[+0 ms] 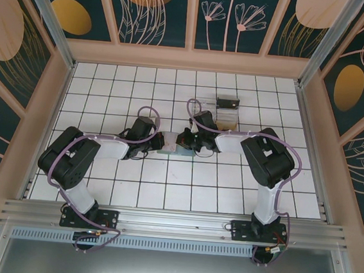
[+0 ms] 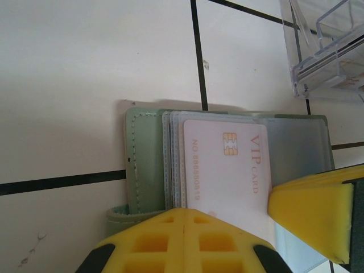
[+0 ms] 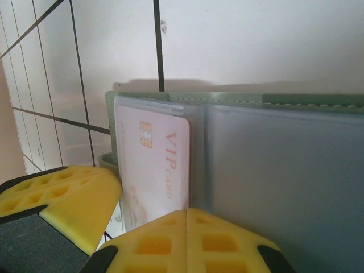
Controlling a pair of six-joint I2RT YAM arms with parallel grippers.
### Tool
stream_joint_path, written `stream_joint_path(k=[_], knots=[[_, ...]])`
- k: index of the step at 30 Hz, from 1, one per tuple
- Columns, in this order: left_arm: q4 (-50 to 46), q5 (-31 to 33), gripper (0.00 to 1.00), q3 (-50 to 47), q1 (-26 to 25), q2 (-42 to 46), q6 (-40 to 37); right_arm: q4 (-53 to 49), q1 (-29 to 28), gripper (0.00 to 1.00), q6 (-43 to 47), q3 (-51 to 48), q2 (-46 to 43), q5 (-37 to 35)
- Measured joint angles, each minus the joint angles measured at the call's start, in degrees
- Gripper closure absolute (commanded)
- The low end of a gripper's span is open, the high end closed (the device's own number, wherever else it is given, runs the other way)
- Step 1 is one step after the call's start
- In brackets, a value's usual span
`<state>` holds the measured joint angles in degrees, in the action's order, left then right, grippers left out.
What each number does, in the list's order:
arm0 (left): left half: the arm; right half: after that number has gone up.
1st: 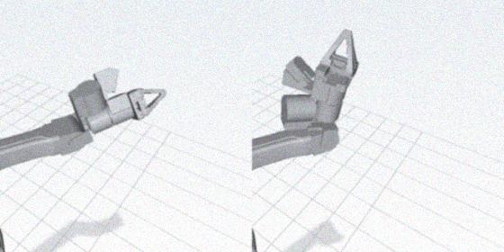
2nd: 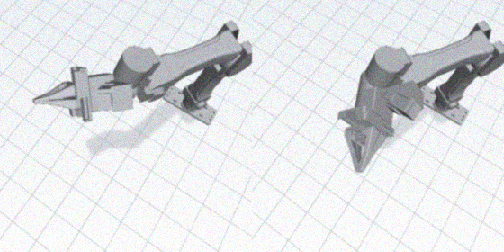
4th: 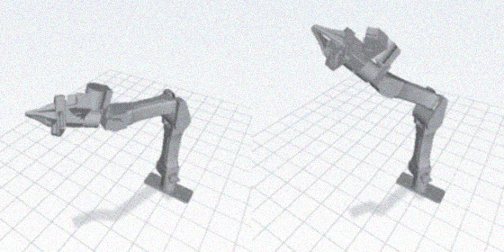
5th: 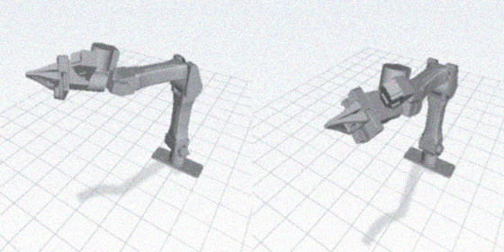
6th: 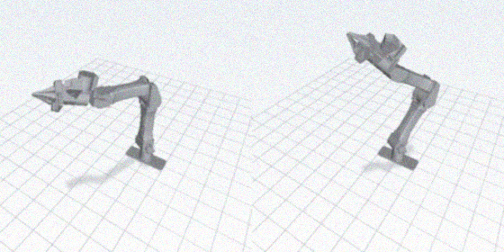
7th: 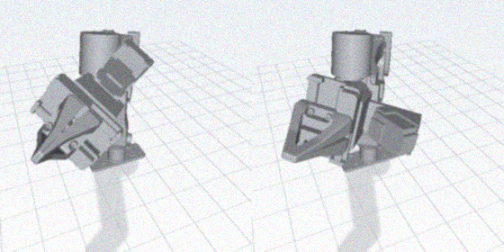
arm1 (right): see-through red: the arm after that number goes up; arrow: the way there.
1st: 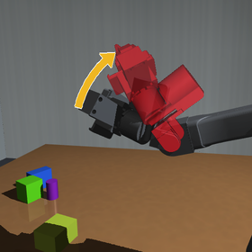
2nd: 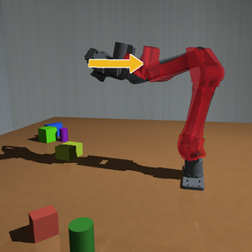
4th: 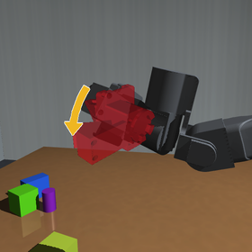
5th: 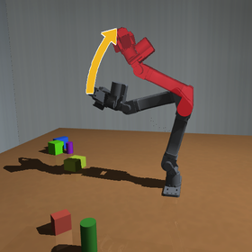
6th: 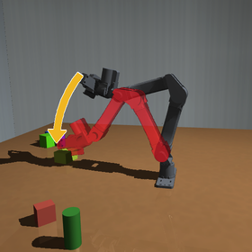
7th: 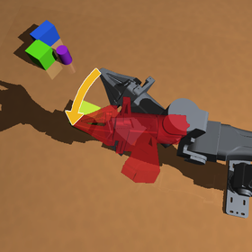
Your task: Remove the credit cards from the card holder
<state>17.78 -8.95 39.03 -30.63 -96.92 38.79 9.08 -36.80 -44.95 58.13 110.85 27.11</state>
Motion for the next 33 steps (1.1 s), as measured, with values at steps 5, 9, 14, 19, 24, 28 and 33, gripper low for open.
stream_joint_path(k=[5, 9, 14, 19, 24, 28, 33], knots=[[-0.02, 0.42, 1.00, 0.00, 0.00, 0.00, 0.02, 1.18, 0.68, 1.00, 0.00, -1.49, -0.02, 0.44], [-0.44, 0.66, 1.00, 0.15, 0.00, 0.00, 0.02, 1.73, 1.75, 1.00, 0.02, -2.73, -0.66, 1.31], [-0.70, 0.66, 1.00, 0.31, 0.00, 0.00, 0.02, 1.70, 2.54, 1.00, 0.04, -3.56, -1.31, 1.49], [-0.74, 0.66, 1.00, 0.31, 0.00, 0.00, 0.02, 1.97, 2.58, 0.82, 0.04, -3.56, -1.36, 1.79], [-0.74, 0.63, 1.00, 0.31, 0.00, 0.00, 0.02, 2.78, 2.58, 0.79, -0.15, -3.54, -1.36, 2.64], [-0.74, 0.63, 1.00, 0.31, 0.00, 0.00, 0.02, 2.82, 2.51, 0.79, -0.17, -3.52, -1.29, 2.80], [-0.74, 0.61, 1.00, 0.31, 0.00, 0.00, 0.02, 2.86, 2.34, 0.79, -0.17, -3.39, -1.18, 2.80]])
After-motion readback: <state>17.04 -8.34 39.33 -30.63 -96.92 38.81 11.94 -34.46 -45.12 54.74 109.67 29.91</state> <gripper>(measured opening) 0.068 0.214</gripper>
